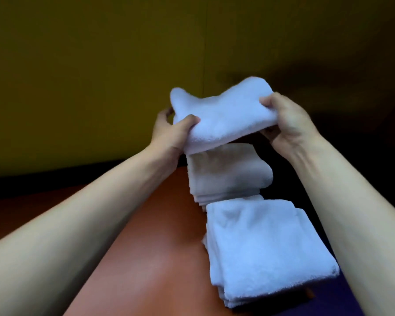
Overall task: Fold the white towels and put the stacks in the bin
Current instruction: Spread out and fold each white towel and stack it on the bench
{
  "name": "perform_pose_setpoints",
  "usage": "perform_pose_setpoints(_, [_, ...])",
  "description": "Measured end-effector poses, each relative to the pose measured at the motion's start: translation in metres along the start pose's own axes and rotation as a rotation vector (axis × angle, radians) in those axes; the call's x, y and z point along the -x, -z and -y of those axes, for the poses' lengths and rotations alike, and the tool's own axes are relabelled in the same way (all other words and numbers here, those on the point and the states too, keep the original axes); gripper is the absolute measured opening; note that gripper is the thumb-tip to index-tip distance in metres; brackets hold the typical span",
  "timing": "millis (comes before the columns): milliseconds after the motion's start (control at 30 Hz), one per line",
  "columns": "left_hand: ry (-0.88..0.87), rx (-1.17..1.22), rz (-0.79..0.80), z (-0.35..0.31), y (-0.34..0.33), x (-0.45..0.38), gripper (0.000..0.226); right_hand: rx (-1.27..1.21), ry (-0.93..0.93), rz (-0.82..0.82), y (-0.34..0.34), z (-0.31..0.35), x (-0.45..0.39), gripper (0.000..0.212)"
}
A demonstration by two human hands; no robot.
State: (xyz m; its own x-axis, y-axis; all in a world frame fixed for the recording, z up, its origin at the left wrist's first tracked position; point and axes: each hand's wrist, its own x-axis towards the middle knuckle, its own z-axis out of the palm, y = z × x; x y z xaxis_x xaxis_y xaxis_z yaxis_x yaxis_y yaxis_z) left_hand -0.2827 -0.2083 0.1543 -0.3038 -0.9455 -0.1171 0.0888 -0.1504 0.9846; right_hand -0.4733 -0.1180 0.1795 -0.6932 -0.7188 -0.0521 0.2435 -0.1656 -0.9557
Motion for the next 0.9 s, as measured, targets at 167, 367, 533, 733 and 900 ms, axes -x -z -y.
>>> perform_pose_setpoints(167, [-0.074,-0.495,0.046,0.047,-0.014,-0.03,0.087,0.41,-0.038,-0.197,0.048,-0.057,-0.026,0.031])
perform_pose_setpoints(367, [-0.111,-0.713,0.069,0.09,-0.019,-0.023,0.052,1.129,0.085,-0.205,0.073,-0.111,-0.017,0.04])
perform_pose_setpoints(533, [-0.15,-0.727,0.121,0.085,-0.018,-0.012,0.04,1.175,0.11,-0.049,0.065,-0.103,-0.012,0.041])
perform_pose_setpoints(733, [-0.087,-0.653,0.068,0.075,-0.007,-0.013,0.041,1.382,0.08,-0.057,0.053,-0.092,0.002,0.051])
perform_pose_setpoints(900, [-0.223,-1.024,0.227,0.068,0.016,0.006,0.05,1.441,0.264,-0.061,0.034,-0.087,0.029,0.047])
